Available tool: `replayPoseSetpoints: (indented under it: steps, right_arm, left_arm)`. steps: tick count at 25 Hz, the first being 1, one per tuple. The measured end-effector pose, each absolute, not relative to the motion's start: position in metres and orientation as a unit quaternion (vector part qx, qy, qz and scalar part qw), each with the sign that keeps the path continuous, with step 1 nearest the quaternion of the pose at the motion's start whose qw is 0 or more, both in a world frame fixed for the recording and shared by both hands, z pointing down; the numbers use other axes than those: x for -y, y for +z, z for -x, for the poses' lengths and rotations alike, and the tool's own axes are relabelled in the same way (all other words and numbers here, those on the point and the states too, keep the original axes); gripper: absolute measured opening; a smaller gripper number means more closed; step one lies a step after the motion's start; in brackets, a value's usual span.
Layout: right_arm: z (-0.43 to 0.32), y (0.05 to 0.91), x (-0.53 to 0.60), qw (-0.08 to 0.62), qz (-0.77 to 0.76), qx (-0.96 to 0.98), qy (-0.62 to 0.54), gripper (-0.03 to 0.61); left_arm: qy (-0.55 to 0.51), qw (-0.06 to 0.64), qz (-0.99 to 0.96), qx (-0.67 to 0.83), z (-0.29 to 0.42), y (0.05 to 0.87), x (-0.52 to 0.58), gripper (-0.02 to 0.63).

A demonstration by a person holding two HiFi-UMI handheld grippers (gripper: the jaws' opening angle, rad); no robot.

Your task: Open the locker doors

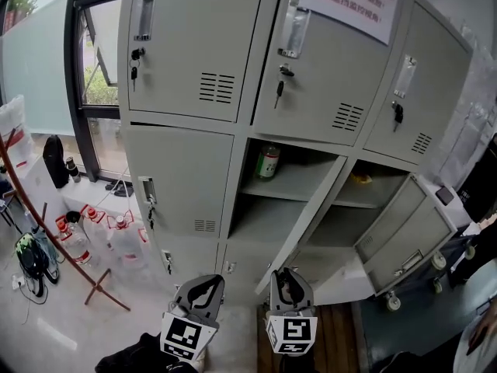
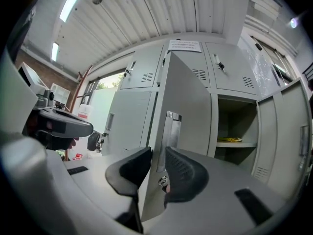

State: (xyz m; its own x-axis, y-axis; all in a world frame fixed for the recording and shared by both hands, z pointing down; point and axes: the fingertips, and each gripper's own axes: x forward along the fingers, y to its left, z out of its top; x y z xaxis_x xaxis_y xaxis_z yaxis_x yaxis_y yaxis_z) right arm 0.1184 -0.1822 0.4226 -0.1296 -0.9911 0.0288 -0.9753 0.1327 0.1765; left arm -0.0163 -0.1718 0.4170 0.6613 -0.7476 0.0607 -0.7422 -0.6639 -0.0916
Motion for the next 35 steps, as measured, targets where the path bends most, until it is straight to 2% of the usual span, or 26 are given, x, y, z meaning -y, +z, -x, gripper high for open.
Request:
replayPoseSetpoints:
  steps: [16, 20, 35]
  right_arm:
    - [-0.184, 0.425, 0.132, 0.067, -0.714, 0.696, -0.048, 0.074]
    - [-0.207, 0.425, 0.123, 0.068, -0.733, 0.675, -0.050, 0.044]
    - [-0.294, 0.427, 0.109, 0.067, -0.781, 0.619, -0.043, 0.017]
  left_arm:
    - [-0.041, 0.040, 0.931, -0.361, -0.036, 0.411, 0.139, 0.026]
    - [-0.039, 0.041, 0.935, -0.350, -0.052, 0.411, 0.135, 0.025]
    - [-0.043, 0.043, 0.947, -0.317, -0.103, 0.413, 0.128, 0.026]
